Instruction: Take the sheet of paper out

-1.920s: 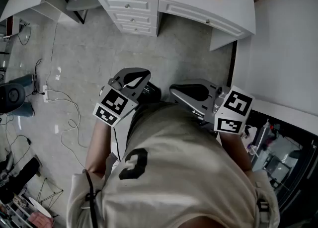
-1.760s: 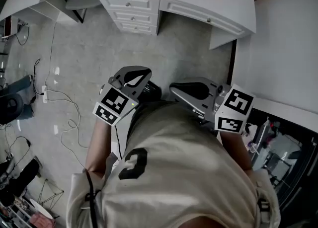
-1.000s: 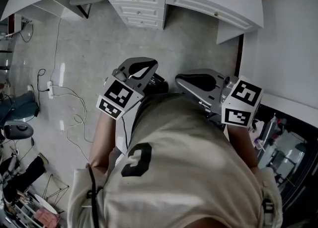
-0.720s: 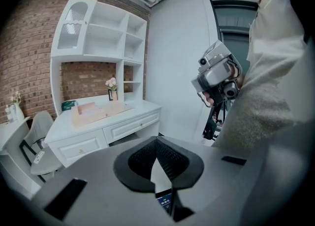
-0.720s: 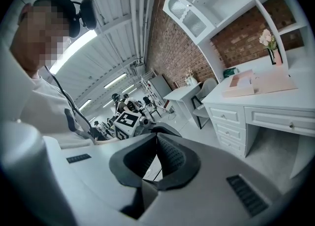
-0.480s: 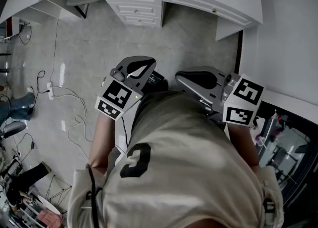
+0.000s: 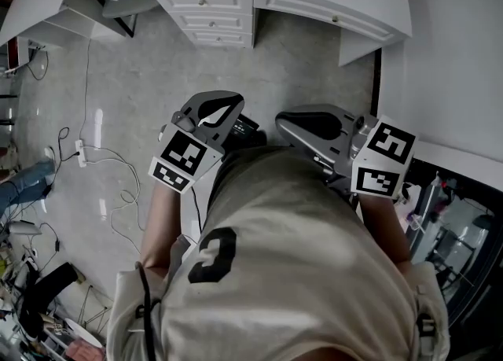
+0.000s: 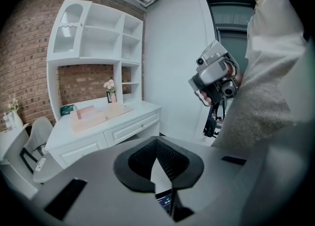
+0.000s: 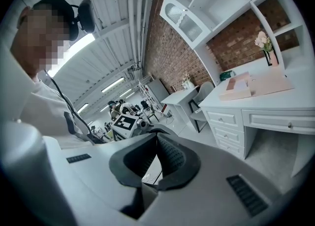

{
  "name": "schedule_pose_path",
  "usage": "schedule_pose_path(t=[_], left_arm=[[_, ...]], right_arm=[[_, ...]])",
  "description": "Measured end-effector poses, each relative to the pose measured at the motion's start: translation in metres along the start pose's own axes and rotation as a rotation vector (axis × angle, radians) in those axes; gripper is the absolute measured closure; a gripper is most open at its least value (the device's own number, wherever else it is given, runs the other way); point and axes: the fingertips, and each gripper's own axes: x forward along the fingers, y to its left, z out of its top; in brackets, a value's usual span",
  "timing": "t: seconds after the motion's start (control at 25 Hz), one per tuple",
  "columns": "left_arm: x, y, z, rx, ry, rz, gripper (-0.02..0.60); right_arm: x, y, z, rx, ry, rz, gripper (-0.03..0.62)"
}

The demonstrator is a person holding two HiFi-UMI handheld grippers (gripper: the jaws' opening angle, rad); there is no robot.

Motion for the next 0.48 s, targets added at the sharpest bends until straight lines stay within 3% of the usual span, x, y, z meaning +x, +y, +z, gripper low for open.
schedule_pose_path(t=[0.48], left_arm=[[0.005,0.014,-0.006,0.007,0.014,-0.041,0.566]], right_arm=[[0.008,-0.007,0.006,0.015,-0.007,-0.041,0.566]])
